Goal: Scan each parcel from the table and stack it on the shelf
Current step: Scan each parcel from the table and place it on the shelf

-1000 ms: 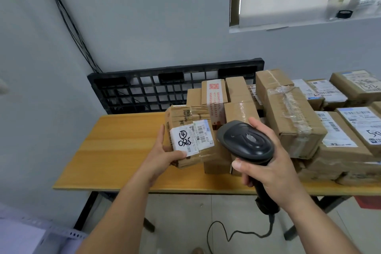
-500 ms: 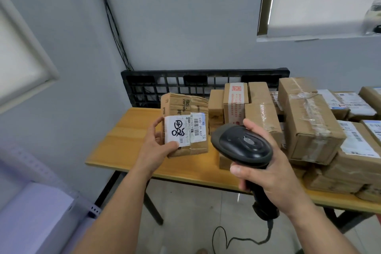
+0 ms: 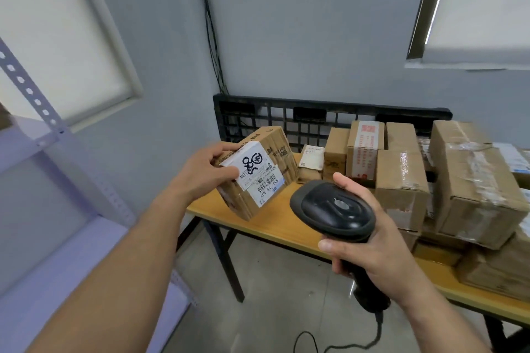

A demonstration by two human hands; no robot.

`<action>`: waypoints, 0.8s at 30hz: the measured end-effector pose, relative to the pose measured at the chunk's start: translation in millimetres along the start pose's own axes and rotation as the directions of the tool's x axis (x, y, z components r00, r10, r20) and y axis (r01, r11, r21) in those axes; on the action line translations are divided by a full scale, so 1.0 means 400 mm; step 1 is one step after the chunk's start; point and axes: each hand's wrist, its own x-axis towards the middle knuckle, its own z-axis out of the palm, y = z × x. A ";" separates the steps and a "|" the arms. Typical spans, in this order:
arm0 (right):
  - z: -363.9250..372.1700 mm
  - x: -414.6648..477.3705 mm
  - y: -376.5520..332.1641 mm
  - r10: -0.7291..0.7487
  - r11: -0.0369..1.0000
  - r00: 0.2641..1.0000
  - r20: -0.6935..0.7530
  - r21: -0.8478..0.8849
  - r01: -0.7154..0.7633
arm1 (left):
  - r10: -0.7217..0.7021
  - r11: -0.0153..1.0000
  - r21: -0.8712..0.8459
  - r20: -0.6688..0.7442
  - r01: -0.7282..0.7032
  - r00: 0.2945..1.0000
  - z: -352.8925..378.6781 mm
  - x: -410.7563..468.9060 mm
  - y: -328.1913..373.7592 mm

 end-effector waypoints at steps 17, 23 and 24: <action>0.171 -0.010 -0.018 0.086 0.996 0.993 0.079 -0.001 -0.086 | 0.016 0.997 0.077 0.049 -0.019 0.999 -0.169 -0.051 -0.063; 0.311 -0.021 -0.031 0.082 0.997 0.995 0.058 -0.019 -0.081 | 0.014 0.998 0.062 0.051 -0.017 0.999 -0.277 -0.107 -0.131; 0.337 -0.025 -0.035 0.082 0.996 0.995 0.056 -0.023 -0.081 | 0.016 0.998 0.056 0.050 -0.019 0.999 -0.297 -0.117 -0.146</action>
